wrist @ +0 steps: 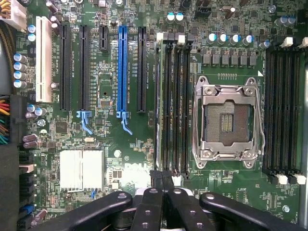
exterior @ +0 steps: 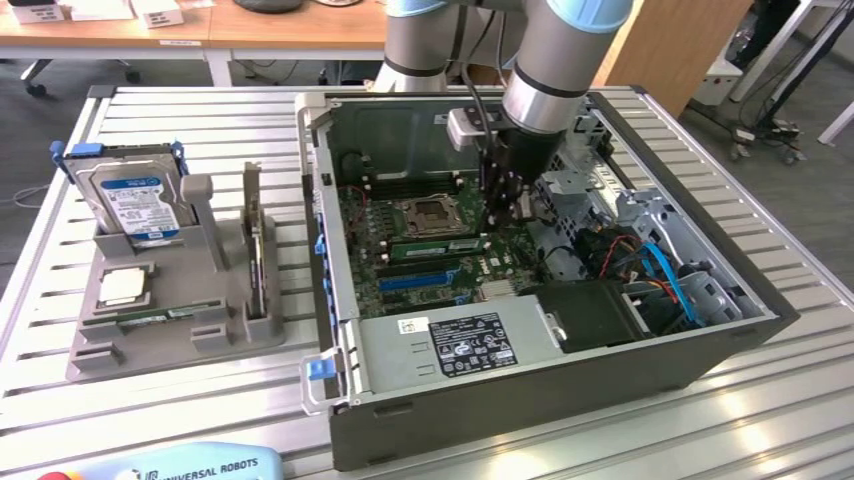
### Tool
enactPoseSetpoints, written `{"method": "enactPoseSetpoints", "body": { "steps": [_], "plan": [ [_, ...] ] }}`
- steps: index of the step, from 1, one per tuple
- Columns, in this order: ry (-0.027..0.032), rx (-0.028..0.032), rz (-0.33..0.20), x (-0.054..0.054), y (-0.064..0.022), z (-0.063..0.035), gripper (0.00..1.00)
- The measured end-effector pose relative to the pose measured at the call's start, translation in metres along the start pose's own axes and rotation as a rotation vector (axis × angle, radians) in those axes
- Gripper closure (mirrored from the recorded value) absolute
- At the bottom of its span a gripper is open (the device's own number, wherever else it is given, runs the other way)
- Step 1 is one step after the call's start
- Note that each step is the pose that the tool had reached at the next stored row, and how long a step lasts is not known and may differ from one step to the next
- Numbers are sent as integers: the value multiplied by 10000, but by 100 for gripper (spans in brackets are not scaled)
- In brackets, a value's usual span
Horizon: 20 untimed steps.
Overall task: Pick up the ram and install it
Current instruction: 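Press down the ram until it locks into place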
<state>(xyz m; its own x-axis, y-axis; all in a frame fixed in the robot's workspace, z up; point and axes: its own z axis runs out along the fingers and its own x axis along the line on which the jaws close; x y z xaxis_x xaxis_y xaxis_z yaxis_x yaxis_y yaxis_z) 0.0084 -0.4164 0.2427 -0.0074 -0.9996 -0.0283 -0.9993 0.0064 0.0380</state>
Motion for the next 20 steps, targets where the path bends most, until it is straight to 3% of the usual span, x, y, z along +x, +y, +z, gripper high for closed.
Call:
{"method": "enactPoseSetpoints", "body": {
  "steps": [8,20],
  "plan": [
    [0,0,1,1,114,4,90],
    [-1,0,1,2,358,14,90]
  ]
}}
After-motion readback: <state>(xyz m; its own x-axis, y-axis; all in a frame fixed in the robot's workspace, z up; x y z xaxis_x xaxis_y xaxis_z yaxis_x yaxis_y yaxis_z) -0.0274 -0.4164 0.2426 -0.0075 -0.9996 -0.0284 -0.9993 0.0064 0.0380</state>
